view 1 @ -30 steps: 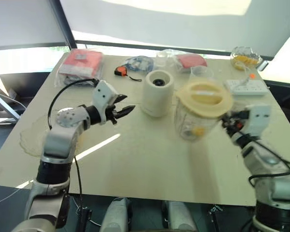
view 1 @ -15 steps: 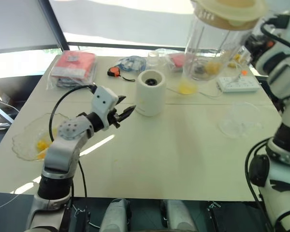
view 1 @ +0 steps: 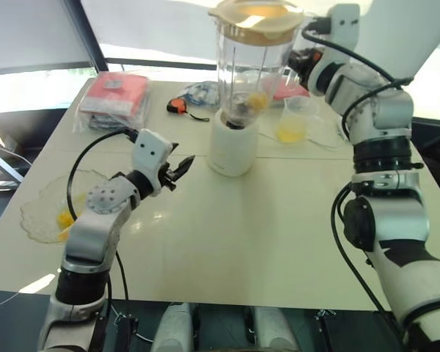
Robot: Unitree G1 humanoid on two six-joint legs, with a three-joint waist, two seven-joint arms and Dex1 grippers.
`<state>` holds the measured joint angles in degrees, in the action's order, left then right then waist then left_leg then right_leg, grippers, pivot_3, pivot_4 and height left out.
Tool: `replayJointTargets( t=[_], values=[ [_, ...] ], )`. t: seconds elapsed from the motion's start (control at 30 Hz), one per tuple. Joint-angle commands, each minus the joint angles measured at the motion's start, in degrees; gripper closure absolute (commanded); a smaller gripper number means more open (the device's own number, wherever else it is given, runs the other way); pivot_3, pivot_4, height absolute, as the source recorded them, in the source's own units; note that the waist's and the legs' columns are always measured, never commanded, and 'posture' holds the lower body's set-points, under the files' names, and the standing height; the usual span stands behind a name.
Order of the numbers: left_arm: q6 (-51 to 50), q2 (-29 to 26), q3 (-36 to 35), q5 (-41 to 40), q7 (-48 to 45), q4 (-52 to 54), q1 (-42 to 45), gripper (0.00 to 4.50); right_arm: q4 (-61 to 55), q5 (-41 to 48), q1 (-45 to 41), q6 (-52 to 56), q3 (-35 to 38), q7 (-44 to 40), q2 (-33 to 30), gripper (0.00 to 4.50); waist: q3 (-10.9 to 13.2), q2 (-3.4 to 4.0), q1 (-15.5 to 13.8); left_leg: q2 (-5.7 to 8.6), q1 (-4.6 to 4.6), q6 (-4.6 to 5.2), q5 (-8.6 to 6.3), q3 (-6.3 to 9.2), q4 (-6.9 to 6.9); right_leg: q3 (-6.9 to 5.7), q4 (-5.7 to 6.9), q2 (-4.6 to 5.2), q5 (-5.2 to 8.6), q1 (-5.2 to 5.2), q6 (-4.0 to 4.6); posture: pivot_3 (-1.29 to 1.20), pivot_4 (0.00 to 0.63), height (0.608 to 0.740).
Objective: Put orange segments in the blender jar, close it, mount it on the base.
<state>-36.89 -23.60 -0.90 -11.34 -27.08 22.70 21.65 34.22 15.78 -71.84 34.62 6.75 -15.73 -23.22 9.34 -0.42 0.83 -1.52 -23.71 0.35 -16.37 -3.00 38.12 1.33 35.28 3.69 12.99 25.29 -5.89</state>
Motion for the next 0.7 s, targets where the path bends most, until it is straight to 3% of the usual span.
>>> replayJointTargets(
  t=[0.03,0.43,0.7],
  values=[
    [0.0,-0.3,-0.7,-0.5,0.8,2.6,0.4,2.02,0.9,-0.5,-4.2,-4.3,0.8,-1.0,0.8,3.49,0.0,0.0,0.1,0.0,0.0,0.0,0.0,0.02,0.0,-0.01,0.0,-0.02,0.0,0.0,-0.01,0.0,0.15,0.74],
    [-0.3,0.7,0.3,-0.7,2.8,3.3,-0.1,2.02,5.1,-3.6,-2.8,-7.7,-0.4,-2.8,4.0,3.49,0.0,0.0,0.3,-0.05,0.2,-0.3,0.17,0.08,0.01,0.0,0.24,-0.13,-0.04,0.01,0.03,0.0,0.15,0.74],
    [-0.6,1.3,1.1,-0.7,3.7,3.4,0.8,2.02,18.0,-6.5,-6.5,-15.6,-0.5,-2.6,4.4,3.49,0.0,0.0,0.3,-0.04,0.3,-0.42,0.25,0.08,0.03,0.01,0.42,-0.13,-0.04,-0.02,0.04,0.0,0.15,0.74]
  ],
)
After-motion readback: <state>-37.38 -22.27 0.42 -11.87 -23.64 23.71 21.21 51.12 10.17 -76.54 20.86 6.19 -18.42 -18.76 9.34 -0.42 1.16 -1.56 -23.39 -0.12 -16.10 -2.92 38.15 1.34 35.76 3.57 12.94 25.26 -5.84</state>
